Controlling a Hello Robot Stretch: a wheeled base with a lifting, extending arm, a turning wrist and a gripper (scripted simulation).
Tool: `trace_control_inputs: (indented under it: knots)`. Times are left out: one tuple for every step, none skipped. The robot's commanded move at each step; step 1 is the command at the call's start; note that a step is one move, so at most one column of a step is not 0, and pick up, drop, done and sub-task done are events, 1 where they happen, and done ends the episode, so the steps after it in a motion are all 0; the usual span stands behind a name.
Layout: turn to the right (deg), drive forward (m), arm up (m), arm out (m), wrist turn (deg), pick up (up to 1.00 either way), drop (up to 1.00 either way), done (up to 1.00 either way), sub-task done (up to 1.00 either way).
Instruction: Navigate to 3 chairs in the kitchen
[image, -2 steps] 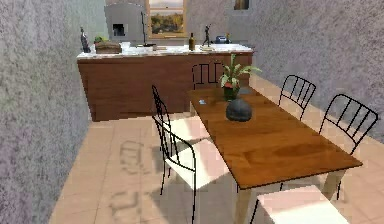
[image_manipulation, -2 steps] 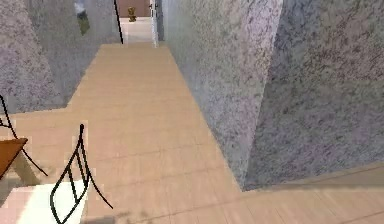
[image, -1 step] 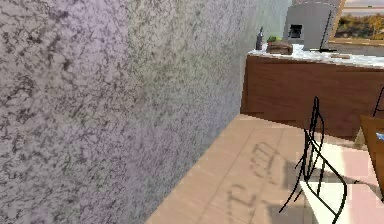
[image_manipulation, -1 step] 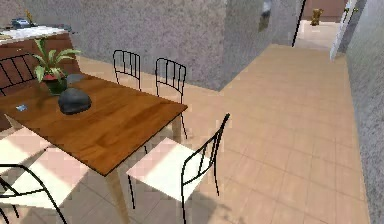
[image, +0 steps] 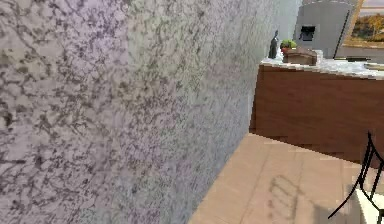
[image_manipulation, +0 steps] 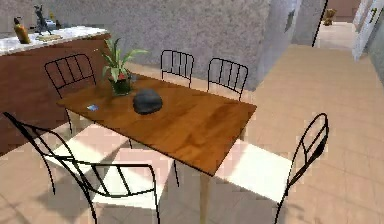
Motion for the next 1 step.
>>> trace_control_inputs:
  knots:
    - [45.0, 0.0, 0.0, 0.0, 0.0, 0.0, 0.0, 0.0, 0.0]
